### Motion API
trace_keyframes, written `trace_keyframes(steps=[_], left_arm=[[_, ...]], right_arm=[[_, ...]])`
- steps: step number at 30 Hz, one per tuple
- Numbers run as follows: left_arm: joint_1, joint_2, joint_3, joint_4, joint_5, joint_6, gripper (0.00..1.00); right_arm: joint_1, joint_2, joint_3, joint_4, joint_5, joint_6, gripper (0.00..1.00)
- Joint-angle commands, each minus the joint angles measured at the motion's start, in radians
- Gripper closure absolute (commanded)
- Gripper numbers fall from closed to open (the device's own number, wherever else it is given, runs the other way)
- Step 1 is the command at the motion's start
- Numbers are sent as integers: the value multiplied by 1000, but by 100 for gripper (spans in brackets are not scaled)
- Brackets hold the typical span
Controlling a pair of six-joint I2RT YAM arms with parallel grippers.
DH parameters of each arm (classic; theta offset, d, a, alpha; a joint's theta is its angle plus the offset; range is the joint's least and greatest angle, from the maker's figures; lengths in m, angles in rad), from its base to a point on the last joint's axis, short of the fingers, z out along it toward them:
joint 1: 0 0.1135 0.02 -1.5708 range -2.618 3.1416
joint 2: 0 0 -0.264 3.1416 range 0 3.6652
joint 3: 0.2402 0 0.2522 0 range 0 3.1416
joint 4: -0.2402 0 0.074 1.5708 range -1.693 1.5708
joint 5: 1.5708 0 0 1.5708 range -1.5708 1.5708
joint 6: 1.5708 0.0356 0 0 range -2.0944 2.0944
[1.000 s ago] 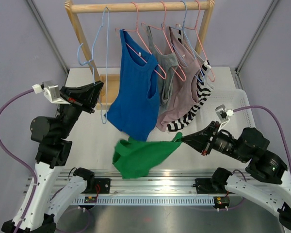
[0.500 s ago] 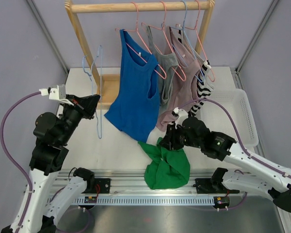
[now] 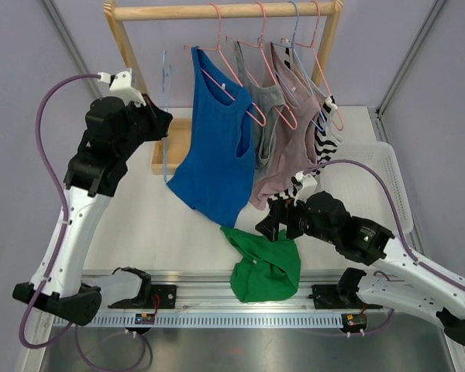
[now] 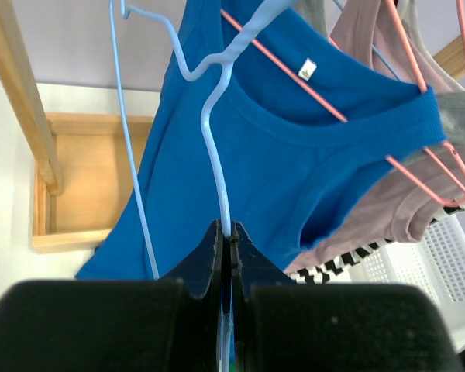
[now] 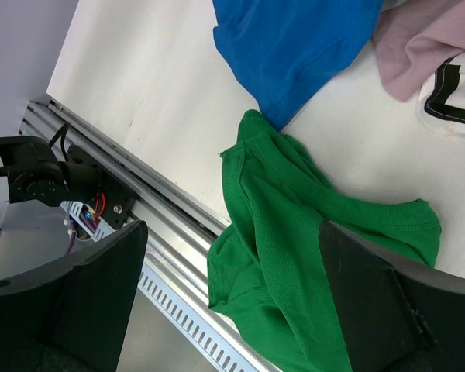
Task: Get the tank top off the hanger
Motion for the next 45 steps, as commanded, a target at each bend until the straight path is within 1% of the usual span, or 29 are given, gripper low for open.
trace_keyframes(steps=[1, 2, 7, 11, 15, 17, 20, 22, 24, 27, 28, 30, 31, 32, 33, 34, 35, 37, 39, 45], left_arm=[[11, 69, 132, 47, 32, 38, 100], [24, 88, 178, 54, 44, 35, 100], [73, 157, 234, 134, 112, -12, 100], [116, 246, 315, 148, 152, -43, 100], [137, 344, 419, 171, 199, -77, 100], [143, 390, 468, 176, 199, -98, 100], [150, 456, 540, 142, 192, -113, 100], [156, 483, 560, 113, 184, -123, 100], [162, 508, 562, 99, 169, -133, 100], [182, 519, 559, 72, 201, -158, 100], [182, 513, 548, 74, 201, -158, 97], [182, 473, 495, 88, 198, -158, 85], [182, 455, 481, 90, 193, -155, 70], [182, 439, 463, 93, 193, -153, 60], [182, 424, 434, 99, 190, -152, 53], [182, 387, 421, 98, 189, -143, 41], [182, 372, 412, 87, 182, -138, 37], [182, 332, 384, 50, 156, -127, 27], [182, 263, 351, 21, 129, -120, 1], [182, 27, 151, -47, 49, -109, 1]], right_arm=[[9, -38, -30, 7, 21, -4, 0], [9, -45, -36, 10, 18, -2, 0], [10, -49, -82, 29, 18, -9, 1], [9, -25, -90, 52, 9, -21, 0], [9, 6, -93, 69, -8, -42, 1], [9, 26, -99, 72, -11, -47, 0], [9, 43, -110, 81, -32, -48, 0], [10, 49, -117, 83, -49, -50, 1], [9, 55, -120, 80, -61, -56, 0], [9, 73, -114, 60, -66, -71, 1], [9, 80, -113, 57, -66, -75, 0], [12, 110, -110, 58, -97, -85, 1], [10, 126, -99, 52, -91, -88, 0], [12, 164, -91, 46, -77, -90, 1], [16, 190, -82, 35, -48, -90, 1], [22, 217, -56, 3, -26, -90, 1], [27, 282, -42, -15, -2, -79, 0], [50, 343, -9, -61, 75, -65, 1], [67, 425, 5, -75, 113, -32, 1], [147, 645, 45, -108, 162, 36, 1]])
